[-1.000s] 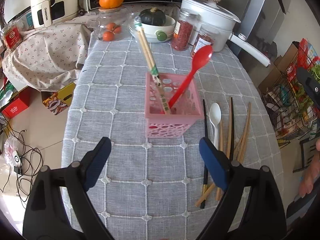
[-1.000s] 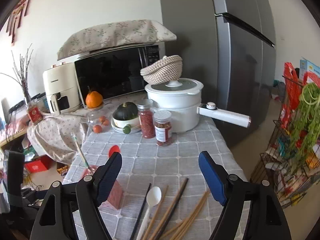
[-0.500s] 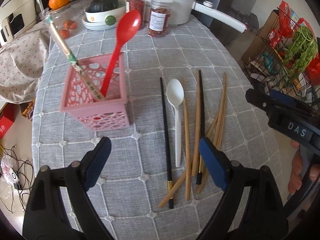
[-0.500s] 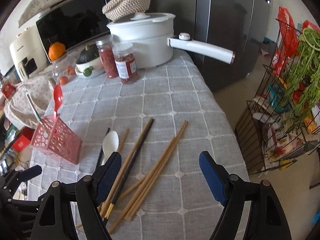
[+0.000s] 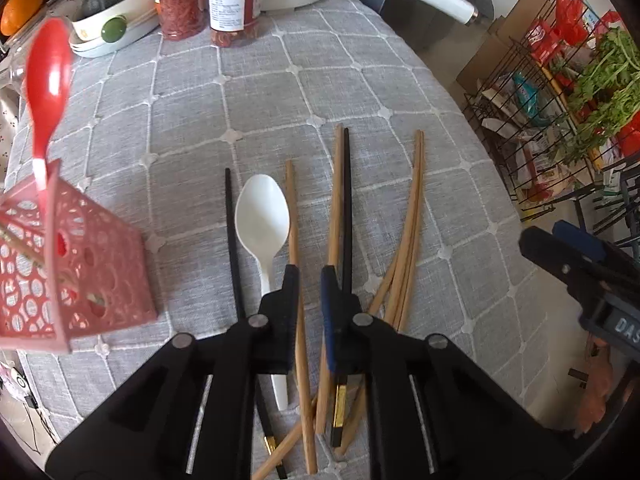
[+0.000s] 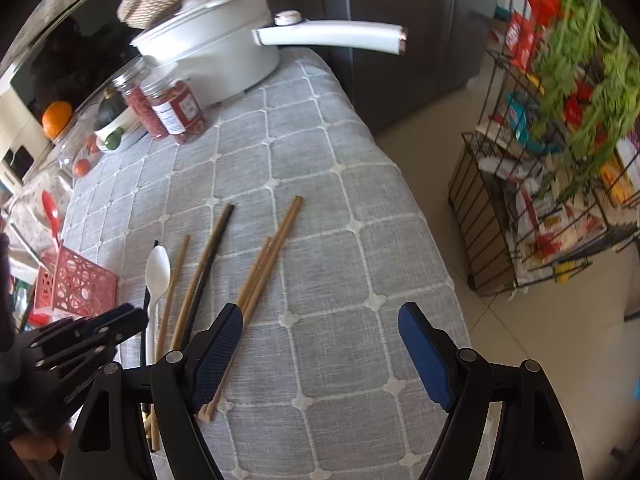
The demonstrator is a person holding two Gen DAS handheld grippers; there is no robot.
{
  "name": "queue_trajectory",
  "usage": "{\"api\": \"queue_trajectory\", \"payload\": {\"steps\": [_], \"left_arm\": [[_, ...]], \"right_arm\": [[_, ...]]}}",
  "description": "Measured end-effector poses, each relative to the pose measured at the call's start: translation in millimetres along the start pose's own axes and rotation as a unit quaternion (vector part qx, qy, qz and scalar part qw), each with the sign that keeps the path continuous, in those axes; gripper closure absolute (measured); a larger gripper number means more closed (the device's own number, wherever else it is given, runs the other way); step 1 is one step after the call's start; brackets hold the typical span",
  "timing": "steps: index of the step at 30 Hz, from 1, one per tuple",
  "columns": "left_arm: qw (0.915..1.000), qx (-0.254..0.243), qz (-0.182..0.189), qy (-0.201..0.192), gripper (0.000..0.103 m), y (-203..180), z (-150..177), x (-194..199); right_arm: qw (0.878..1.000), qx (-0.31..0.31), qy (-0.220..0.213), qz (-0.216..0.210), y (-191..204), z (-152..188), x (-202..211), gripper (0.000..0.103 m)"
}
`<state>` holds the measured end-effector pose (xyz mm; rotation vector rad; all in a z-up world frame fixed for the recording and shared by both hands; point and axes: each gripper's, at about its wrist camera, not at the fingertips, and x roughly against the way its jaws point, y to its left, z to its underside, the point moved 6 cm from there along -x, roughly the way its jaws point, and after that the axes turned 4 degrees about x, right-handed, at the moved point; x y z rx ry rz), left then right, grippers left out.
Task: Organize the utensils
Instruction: 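Grasp a wooden chopstick with the left gripper while the right gripper returns to the table, then lift the wooden chopstick with the left gripper while the right gripper grasps another wooden chopstick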
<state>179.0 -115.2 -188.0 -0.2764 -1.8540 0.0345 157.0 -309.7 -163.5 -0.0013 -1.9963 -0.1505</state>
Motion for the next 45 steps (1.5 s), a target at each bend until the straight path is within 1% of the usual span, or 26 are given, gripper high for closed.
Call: {"api": "queue_trajectory", "payload": {"steps": [2, 3, 6, 10, 16, 20, 24, 28, 32, 36, 38, 39, 41, 42, 43, 44, 45], "left_arm": [[0.9997, -0.002, -0.023, 0.008, 0.094, 0, -4, -11], [0.9996, -0.002, -0.026, 0.012, 0.094, 0, -5, -15], [0.9984, -0.001, -0.053, 0.018, 0.094, 3, -9, -24], [0.9979, 0.001, -0.058, 0.028, 0.094, 4, -10, -34], [0.9979, -0.002, -0.062, 0.017, 0.096, 3, -13, -36], [0.9979, -0.012, -0.064, -0.009, 0.096, 2, -13, -19], [0.9977, -0.008, -0.054, -0.039, 0.096, 7, -12, 16], [0.9965, -0.008, -0.039, -0.073, 0.096, 17, -1, 54], [0.9933, -0.004, -0.020, -0.113, 0.096, 31, 16, 93], [0.9869, 0.010, 0.008, -0.161, 0.096, 45, 33, 123], [0.9838, 0.010, 0.009, -0.179, 0.096, 50, 41, 128], [0.9836, 0.013, 0.010, -0.179, 0.096, 53, 44, 128], [0.9819, 0.018, 0.024, -0.187, 0.096, 55, 45, 135], [0.9803, 0.015, 0.026, -0.195, 0.096, 55, 46, 141], [0.9784, 0.011, 0.027, -0.205, 0.096, 56, 46, 146], [0.9772, 0.011, 0.026, -0.210, 0.096, 58, 47, 150], [0.9763, 0.013, 0.026, -0.214, 0.096, 60, 46, 153]], "right_arm": [[1.000, -0.010, 0.005, -0.005, -7, 0, -1, 0.022], [1.000, -0.012, 0.005, -0.006, -9, 0, -1, 0.022], [1.000, -0.006, 0.004, -0.003, -12, 0, 1, 0.022], [1.000, 0.001, 0.000, 0.004, -14, 0, 2, 0.022], [1.000, -0.008, 0.008, -0.008, -14, 1, 0, 0.022], [1.000, -0.013, 0.014, -0.009, -13, 1, -1, 0.022], [1.000, -0.012, 0.012, -0.017, -7, -1, 3, 0.022], [1.000, -0.010, 0.012, -0.025, -1, -1, 5, 0.022], [0.999, -0.022, 0.024, -0.038, 3, 3, 2, 0.022], [0.997, -0.040, 0.041, -0.047, 6, 9, -6, 0.022], [0.997, -0.041, 0.048, -0.048, 10, 12, -10, 0.022], [0.997, -0.039, 0.051, -0.048, 13, 13, -13, 0.022], [0.997, -0.029, 0.058, -0.051, 20, 16, -18, 0.023], [0.996, -0.023, 0.062, -0.055, 24, 17, -21, 0.026], [0.996, -0.018, 0.064, -0.056, 28, 18, -24, 0.032], [0.996, -0.015, 0.067, -0.057, 31, 19, -27, 0.035], [0.996, -0.013, 0.071, -0.059, 34, 19, -30, 0.040]]}}
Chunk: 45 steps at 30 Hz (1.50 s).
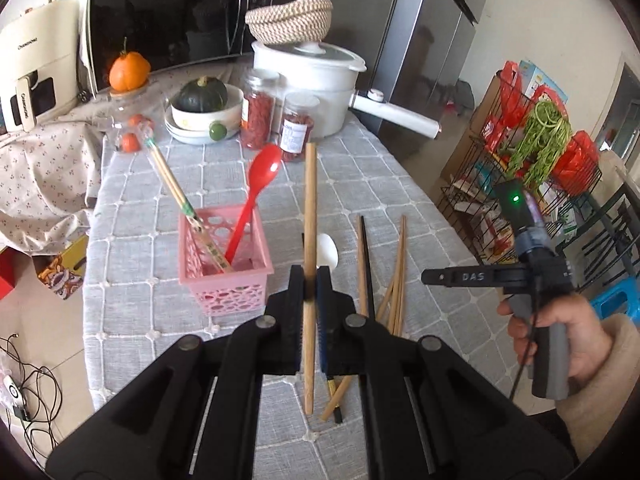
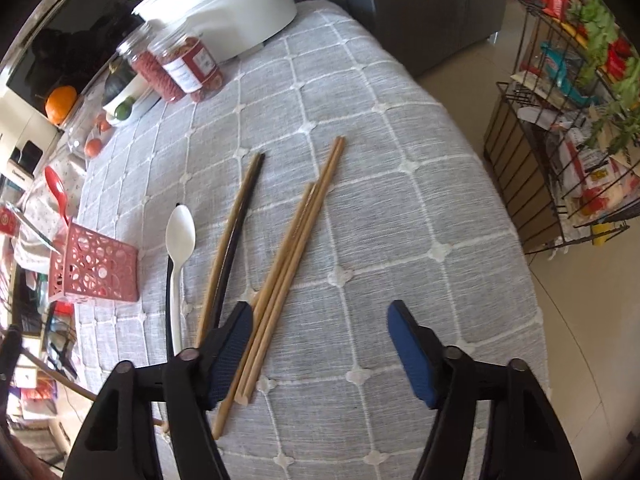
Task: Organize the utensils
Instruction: 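Lift the wooden chopstick with the left gripper while the right gripper grasps another wooden chopstick, then drop the chopstick into the pink basket with the left gripper while the right gripper lifts its chopstick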
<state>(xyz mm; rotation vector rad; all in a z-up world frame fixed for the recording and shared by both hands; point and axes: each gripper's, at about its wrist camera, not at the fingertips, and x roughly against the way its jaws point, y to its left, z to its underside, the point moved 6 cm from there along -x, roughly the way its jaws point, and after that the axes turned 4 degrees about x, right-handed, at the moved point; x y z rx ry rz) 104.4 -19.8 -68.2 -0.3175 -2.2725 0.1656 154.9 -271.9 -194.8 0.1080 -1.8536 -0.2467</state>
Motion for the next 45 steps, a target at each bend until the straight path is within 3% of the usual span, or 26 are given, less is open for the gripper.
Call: {"api": "queue_trajectory", "payload": {"steps": [4, 7, 11, 15, 25, 34, 38, 45], "left_arm": [[0.9999, 0.014, 0.007, 0.000, 0.096, 8, -1, 1], [0.9998, 0.016, 0.012, 0.001, 0.096, 9, 0, 2], [0.9998, 0.017, 0.014, -0.001, 0.096, 10, 1, 6], [0.9997, 0.021, 0.012, 0.002, 0.096, 15, 3, 7], [0.9995, 0.030, 0.004, 0.008, 0.096, 28, 6, 7], [0.9992, 0.039, 0.003, 0.002, 0.096, 32, 5, 12], [0.9987, 0.049, 0.004, -0.015, 0.096, 40, 0, 23], [0.9955, 0.065, -0.002, -0.069, 0.096, 54, -12, 50]], "right_arm": [[1.000, -0.009, 0.009, -0.023, 10, -4, -14, 0.057], [0.999, -0.018, 0.014, -0.034, 15, -8, -22, 0.062], [0.999, -0.017, 0.013, -0.024, 21, -14, -30, 0.069], [0.999, -0.020, 0.020, -0.024, 25, -18, -43, 0.085], [0.998, -0.044, 0.009, -0.043, 25, -35, -53, 0.089], [1.000, 0.019, 0.000, 0.025, 45, -36, -64, 0.095], [1.000, -0.002, -0.005, -0.010, 45, -34, -55, 0.097], [0.995, 0.034, -0.078, -0.059, 58, -29, 15, 0.097]]}}
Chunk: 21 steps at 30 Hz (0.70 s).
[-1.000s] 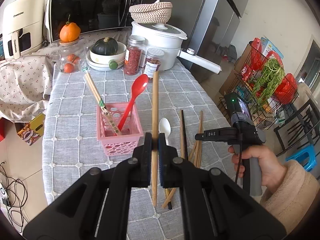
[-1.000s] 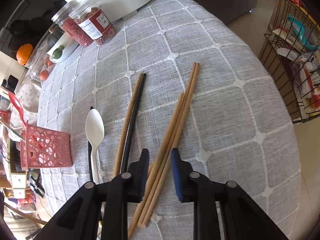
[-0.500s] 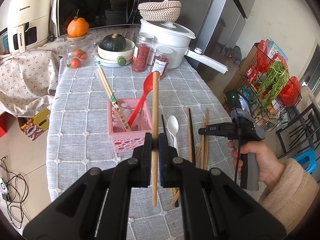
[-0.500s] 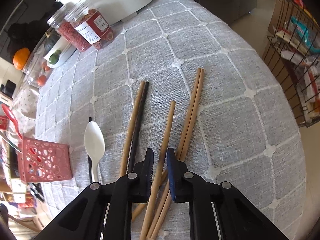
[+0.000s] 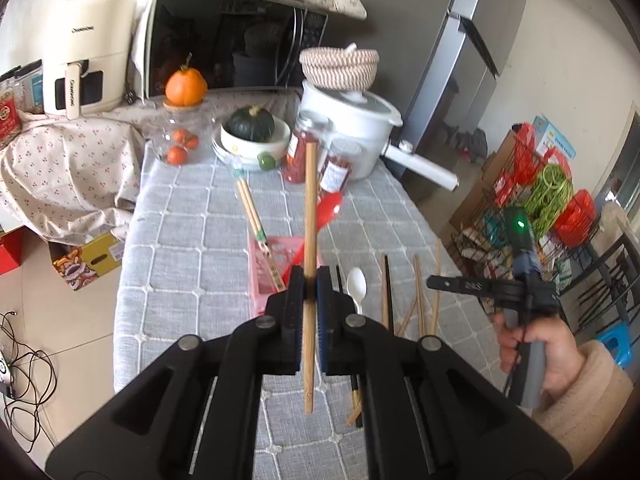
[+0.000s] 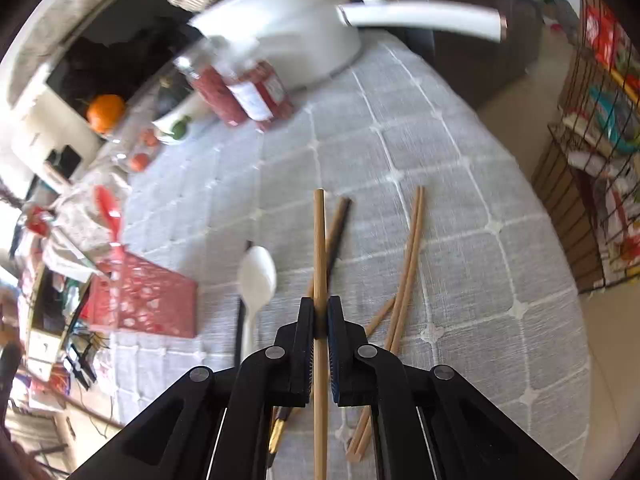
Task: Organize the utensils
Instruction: 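Drop the chopstick into the pink basket with the left gripper while the right gripper lifts its chopstick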
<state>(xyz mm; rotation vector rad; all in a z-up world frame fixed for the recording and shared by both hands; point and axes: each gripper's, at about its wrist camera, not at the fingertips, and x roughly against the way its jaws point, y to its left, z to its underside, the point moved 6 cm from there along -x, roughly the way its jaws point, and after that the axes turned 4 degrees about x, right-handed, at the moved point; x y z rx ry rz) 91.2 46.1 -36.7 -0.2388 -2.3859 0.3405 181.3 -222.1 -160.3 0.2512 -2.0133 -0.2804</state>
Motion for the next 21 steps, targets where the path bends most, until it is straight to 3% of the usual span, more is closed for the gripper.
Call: {"api": "queue_trajectory", "payload": {"steps": [5, 11, 16, 21], "left_arm": [[0.9953, 0.048, -0.006, -0.084, 0.096, 13, -18, 24], [0.9809, 0.101, 0.002, -0.167, 0.096, 26, -37, 34], [0.9709, 0.119, 0.004, -0.208, 0.096, 27, -46, 27], [0.9701, 0.111, -0.023, -0.215, 0.096, 23, -49, 1]], "right_arm": [[0.999, 0.017, -0.043, -0.021, 9, 3, 43, 0.097], [0.994, 0.035, -0.089, -0.046, 27, -2, 78, 0.097], [0.991, 0.040, -0.108, -0.063, 38, -6, 92, 0.097], [0.990, 0.046, -0.111, -0.070, 47, -4, 93, 0.097]]}}
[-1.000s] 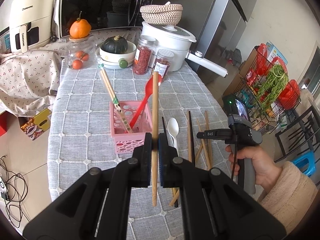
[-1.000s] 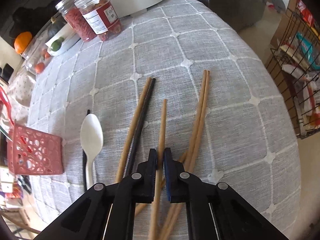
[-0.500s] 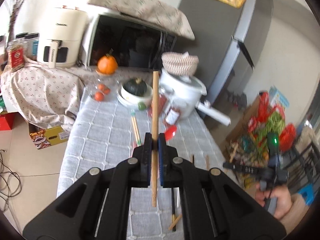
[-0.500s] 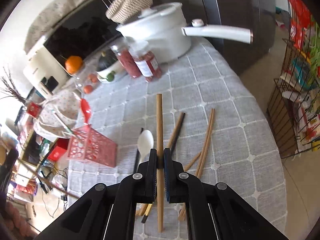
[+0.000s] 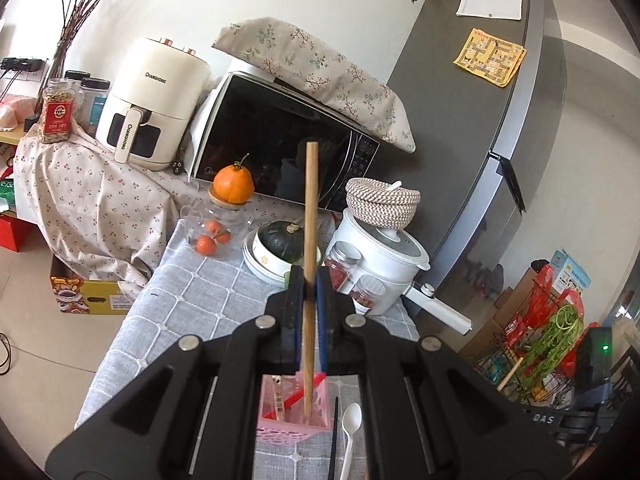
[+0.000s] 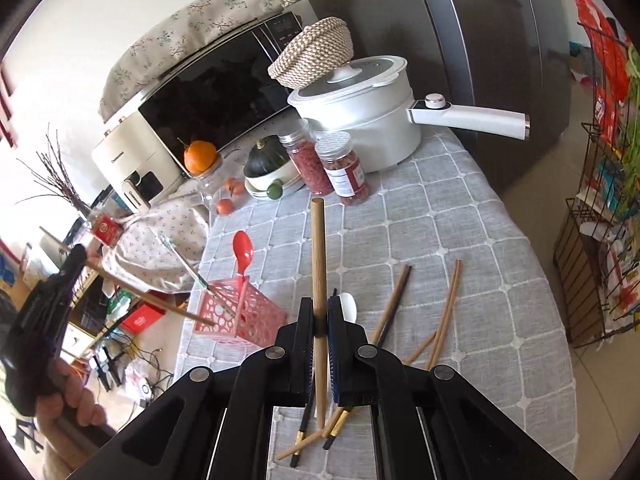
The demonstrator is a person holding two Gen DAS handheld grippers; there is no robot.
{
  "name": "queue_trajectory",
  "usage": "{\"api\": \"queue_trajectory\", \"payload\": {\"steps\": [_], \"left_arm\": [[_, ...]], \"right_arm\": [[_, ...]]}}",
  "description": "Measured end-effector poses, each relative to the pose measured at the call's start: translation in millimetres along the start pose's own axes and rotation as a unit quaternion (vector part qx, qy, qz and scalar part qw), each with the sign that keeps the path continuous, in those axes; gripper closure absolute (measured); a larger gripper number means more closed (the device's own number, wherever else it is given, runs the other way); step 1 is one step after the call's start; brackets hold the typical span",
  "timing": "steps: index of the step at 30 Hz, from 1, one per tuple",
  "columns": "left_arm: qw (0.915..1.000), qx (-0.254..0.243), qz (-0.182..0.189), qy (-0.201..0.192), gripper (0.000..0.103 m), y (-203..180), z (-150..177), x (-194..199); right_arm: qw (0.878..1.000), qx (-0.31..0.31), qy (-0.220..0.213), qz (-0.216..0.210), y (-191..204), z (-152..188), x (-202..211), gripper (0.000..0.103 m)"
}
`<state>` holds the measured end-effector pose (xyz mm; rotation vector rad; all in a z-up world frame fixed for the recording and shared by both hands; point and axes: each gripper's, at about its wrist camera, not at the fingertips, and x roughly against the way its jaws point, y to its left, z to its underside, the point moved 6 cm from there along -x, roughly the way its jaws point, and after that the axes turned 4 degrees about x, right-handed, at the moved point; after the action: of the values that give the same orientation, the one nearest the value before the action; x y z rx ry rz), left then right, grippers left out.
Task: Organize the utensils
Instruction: 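Drop the chopstick into the pink basket with the left gripper while the right gripper lifts its chopstick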
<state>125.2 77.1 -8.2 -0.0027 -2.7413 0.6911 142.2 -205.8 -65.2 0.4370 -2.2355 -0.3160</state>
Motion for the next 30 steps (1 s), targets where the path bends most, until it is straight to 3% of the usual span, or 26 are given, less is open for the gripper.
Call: {"api": "queue_trajectory", "payload": {"steps": [4, 12, 18, 22, 30], "left_arm": [[0.9997, -0.008, -0.017, 0.013, 0.096, -2, 11, -19], [0.9947, -0.015, -0.049, 0.090, 0.096, 6, 40, -57], [0.9910, -0.008, -0.062, 0.118, 0.095, 15, 47, -68], [0.9877, -0.005, -0.064, 0.142, 0.059, 16, 48, -69], [0.9805, -0.012, -0.087, 0.176, 0.034, 31, 41, -47]], "right_arm": [[1.000, -0.002, 0.000, -0.005, 1, 0, 0, 0.097], [1.000, -0.007, 0.001, -0.011, -2, 0, 0, 0.097], [1.000, -0.008, -0.004, -0.020, 1, -2, 4, 0.097], [0.999, -0.009, -0.013, -0.028, 5, -4, 8, 0.097], [0.996, -0.016, -0.064, -0.057, 20, -23, 26, 0.097]]}}
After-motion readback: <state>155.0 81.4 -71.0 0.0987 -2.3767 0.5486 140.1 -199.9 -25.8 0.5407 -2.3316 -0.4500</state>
